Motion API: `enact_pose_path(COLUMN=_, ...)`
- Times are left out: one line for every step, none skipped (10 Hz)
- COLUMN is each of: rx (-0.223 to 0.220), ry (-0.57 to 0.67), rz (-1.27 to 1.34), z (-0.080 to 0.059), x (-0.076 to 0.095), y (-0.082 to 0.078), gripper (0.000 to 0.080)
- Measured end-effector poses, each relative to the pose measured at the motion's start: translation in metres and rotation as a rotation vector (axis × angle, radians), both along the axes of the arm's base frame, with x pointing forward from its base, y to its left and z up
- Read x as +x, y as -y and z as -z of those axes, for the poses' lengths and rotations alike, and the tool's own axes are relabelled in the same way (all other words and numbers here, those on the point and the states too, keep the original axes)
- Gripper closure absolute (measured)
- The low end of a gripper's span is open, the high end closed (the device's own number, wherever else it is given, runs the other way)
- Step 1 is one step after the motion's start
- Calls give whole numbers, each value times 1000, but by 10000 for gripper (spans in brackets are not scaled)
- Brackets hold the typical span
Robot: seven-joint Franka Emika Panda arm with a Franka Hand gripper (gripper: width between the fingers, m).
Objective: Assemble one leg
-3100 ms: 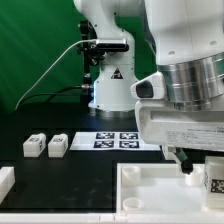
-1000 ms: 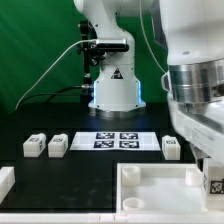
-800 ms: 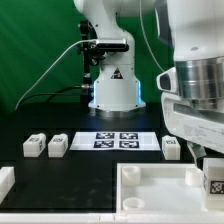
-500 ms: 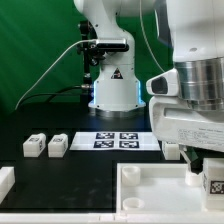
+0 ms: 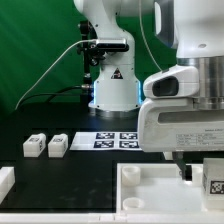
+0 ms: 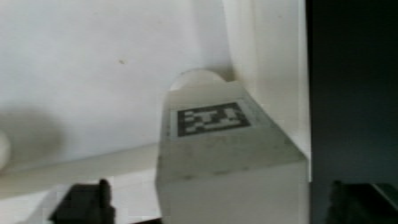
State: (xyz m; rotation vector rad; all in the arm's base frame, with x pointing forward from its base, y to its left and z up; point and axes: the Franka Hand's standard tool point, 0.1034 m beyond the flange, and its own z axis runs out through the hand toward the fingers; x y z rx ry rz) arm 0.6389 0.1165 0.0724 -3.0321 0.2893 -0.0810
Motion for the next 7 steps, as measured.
enact_pose_path(rx=5, ry=-5, rz=59, z=0, x=0, y=0, gripper=348)
enact_pose_path(rx=11, ry=-16, rz=164, z=0, x=0, y=0, gripper=504)
enact_pose_path(rx=15, ry=-25, rz=259, z=1, x=0, y=2, gripper=504)
enact_pose_path(rx=23, ry=-34, rz=347, z=1, x=0, y=3, gripper=504)
enact_pose_path(rx=53, ry=-62, rz=587, z=2, x=0, y=8, gripper=504)
enact_pose_path(rx=74, ry=-94, rz=832, z=2, x=-2, y=8, gripper=504)
enact_pose_path(rx=95, ry=-127, rz=1085, z=3, x=-4, y=8, gripper=504)
